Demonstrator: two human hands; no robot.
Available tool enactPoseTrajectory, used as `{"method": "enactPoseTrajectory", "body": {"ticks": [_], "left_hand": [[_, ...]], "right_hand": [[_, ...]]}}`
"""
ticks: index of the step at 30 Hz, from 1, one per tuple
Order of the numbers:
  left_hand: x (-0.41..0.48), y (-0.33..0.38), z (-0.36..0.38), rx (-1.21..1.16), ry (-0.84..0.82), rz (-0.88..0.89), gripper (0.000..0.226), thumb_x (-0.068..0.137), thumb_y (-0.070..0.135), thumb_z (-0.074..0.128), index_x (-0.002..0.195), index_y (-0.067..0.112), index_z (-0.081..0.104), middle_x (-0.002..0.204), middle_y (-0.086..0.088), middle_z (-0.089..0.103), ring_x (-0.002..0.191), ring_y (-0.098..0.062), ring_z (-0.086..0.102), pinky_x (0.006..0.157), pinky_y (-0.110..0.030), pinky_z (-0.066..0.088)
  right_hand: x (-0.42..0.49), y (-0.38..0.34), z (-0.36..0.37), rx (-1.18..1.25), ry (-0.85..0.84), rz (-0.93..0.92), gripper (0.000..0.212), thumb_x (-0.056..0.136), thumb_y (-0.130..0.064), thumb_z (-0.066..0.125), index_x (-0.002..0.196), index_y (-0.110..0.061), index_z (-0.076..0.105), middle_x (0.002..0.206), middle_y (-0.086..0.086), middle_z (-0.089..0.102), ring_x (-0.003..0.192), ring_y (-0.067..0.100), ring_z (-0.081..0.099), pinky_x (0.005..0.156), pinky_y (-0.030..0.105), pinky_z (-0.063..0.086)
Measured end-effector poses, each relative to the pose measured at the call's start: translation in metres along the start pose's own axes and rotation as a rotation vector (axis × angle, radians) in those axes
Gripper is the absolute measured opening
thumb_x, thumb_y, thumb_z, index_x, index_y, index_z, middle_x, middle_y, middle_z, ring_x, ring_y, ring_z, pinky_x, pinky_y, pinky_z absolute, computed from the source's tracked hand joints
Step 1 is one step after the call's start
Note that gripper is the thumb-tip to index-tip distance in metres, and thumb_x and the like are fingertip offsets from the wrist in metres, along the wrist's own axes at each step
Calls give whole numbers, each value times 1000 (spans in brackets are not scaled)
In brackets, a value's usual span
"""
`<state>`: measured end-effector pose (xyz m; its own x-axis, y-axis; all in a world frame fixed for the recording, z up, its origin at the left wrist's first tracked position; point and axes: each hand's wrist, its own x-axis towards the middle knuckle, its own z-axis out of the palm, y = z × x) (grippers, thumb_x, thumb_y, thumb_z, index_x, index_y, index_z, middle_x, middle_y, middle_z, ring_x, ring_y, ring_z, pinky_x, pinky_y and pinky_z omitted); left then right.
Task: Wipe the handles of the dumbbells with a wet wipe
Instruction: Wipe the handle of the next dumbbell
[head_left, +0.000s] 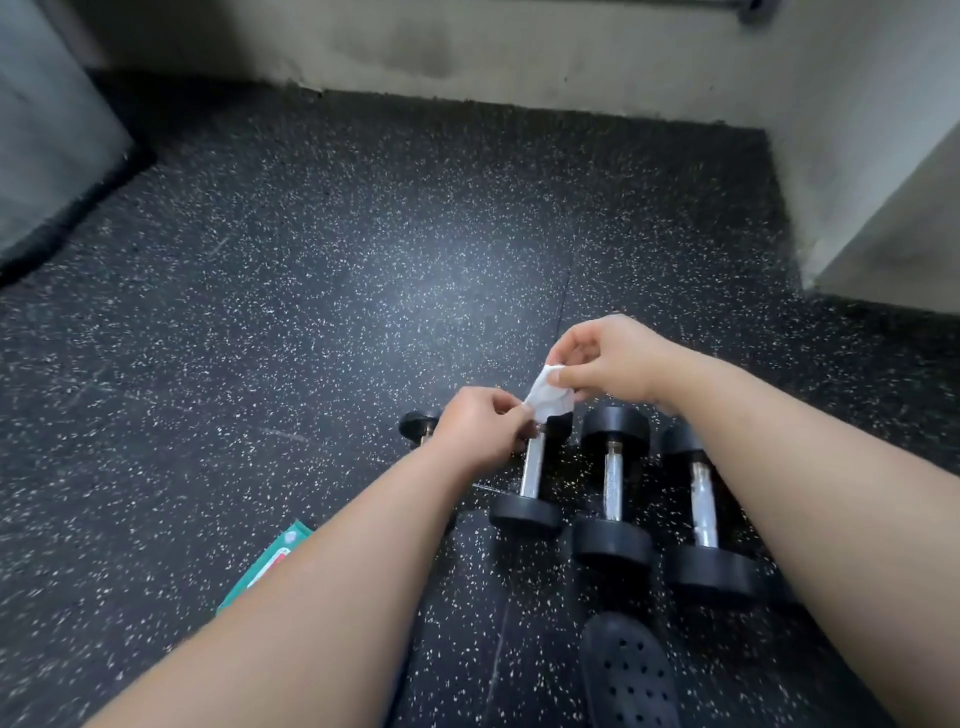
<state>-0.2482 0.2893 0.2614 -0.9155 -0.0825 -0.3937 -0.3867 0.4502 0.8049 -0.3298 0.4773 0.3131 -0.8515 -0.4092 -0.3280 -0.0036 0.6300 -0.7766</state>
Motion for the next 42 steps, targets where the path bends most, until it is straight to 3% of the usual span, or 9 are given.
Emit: {"method": "enactPoseTrajectory", "body": {"ticks": [2,8,12,19,23,29,31,37,42], "left_hand": [[17,-14,13,-101,-44,-30,24,100,27,67,83,15,80,82,-1,81,79,-22,78,74,-40,59],[50,-47,53,-180,-109,-61,26,101,27,66,91,10,82,87,1,81,79,-16,78,73,-27,54],[61,-74,85,-123,-71,-73,33,98,39,61,89,12,78,83,-2,76,78,-20,71,79,-47,59],[49,-88,117,-10,-46,-89,24,105,20,54,104,26,77,89,7,76,82,-14,67,76,-34,55],[38,-83,121,69,-44,-72,37,98,8,47,113,30,73,96,10,74,80,-13,64,69,-30,48],[34,-86,123,96,-7,-71,33,97,9,49,105,34,70,100,7,72,91,-16,67,83,-33,55],[33,-89,126,55,53,-115,32,98,9,51,101,35,70,101,10,72,94,-11,68,86,-30,54],[66,-111,151,138,400,-358,27,102,17,45,115,29,65,122,3,59,106,-22,59,98,-47,50],[75,-128,172,74,494,-532,43,109,37,44,142,11,56,143,-12,50,126,-31,51,109,-46,41]], "right_hand": [[16,19,12,-35,63,-12,9,87,-23,85,91,-26,78,88,2,80,76,22,77,85,49,64],[27,80,73,115,343,-14,13,85,-23,85,84,-29,74,79,-9,77,74,11,73,75,31,60],[21,125,116,320,497,45,14,86,-18,85,88,-27,75,87,-10,79,85,10,75,85,39,63],[-6,159,143,359,516,31,11,92,-19,82,99,-28,83,101,-18,79,100,2,74,94,29,58],[-6,160,141,446,497,57,17,90,-14,83,100,-28,81,98,-15,80,96,5,76,93,36,61],[-4,165,139,407,420,39,11,95,-22,79,99,-32,81,94,-21,79,93,-1,74,92,30,59],[-1,172,138,398,458,67,12,96,-22,77,97,-33,80,92,-21,79,91,-1,74,92,32,60],[43,204,135,581,646,217,5,95,-36,79,96,-31,80,92,-11,80,90,12,77,92,48,62],[69,214,150,597,623,286,10,93,-38,81,95,-28,79,89,-12,80,86,6,76,90,36,62]]}}
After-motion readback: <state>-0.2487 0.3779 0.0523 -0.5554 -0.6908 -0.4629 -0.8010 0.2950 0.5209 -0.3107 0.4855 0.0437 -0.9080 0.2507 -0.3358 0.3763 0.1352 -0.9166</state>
